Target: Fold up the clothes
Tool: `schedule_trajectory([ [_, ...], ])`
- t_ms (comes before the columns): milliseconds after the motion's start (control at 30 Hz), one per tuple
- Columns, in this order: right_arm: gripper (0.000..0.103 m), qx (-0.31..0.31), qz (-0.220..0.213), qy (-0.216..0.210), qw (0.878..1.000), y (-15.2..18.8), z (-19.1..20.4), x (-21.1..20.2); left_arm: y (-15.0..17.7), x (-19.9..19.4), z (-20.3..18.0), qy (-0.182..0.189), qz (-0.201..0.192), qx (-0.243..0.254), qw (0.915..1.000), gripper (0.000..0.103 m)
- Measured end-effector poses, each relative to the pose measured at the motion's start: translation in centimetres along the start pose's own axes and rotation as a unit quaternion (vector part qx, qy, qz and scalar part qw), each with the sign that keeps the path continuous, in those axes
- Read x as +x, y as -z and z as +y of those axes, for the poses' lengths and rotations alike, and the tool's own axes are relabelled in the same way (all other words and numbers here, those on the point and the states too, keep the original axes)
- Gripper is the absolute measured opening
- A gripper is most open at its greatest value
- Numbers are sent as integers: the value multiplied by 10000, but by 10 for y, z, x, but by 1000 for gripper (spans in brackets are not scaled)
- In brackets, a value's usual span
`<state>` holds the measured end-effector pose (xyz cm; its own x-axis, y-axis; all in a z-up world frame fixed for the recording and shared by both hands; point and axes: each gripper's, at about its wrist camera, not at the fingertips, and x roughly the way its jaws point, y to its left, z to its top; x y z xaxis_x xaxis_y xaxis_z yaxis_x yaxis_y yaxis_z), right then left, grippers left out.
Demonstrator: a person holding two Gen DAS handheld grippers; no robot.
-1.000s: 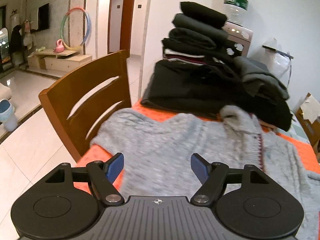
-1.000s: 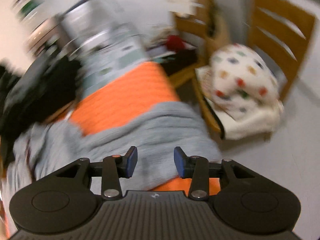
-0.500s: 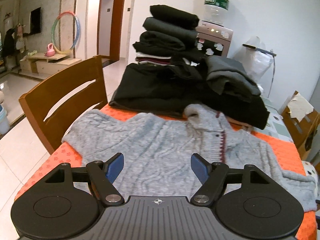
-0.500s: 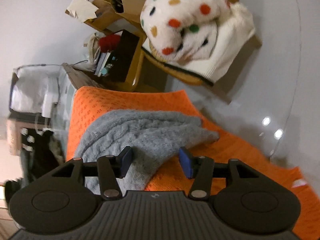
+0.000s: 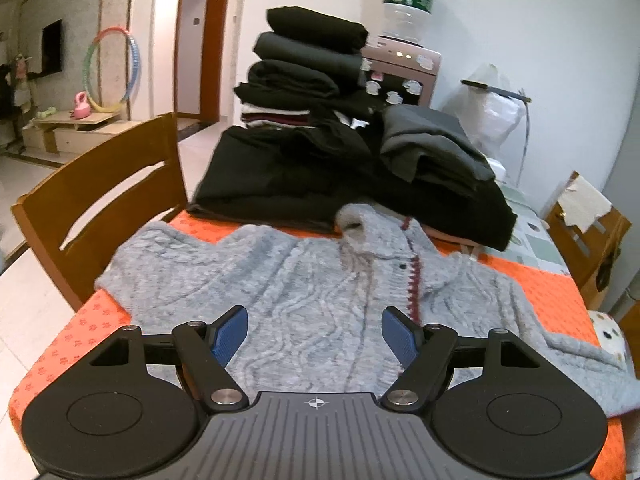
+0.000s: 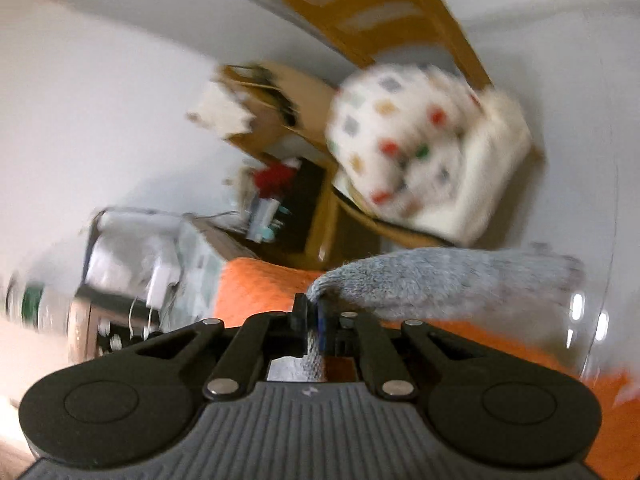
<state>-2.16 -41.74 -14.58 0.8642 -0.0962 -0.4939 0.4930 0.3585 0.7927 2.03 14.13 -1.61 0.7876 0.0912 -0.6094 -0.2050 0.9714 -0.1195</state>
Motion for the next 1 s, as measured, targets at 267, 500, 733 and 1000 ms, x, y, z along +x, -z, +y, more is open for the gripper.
schedule_trajectory([
  [267,5,-4236,-538,-1135,8971,59,151,-56,3,1,3,236,-64,11,9997,76],
  [500,6,-7087,1184,-2316,6559,189,232,-42,9,-9,36,-7,-150,-460,9988,76],
  [733,18,-7795,3163,-2321,4884,271,215,-19,26,-18,70,-342,-81,-969,9947,77],
  [1000,38,-7033,3244,-2223,5921,218,214,-28,36,-14,65,-319,106,-943,9950,77],
])
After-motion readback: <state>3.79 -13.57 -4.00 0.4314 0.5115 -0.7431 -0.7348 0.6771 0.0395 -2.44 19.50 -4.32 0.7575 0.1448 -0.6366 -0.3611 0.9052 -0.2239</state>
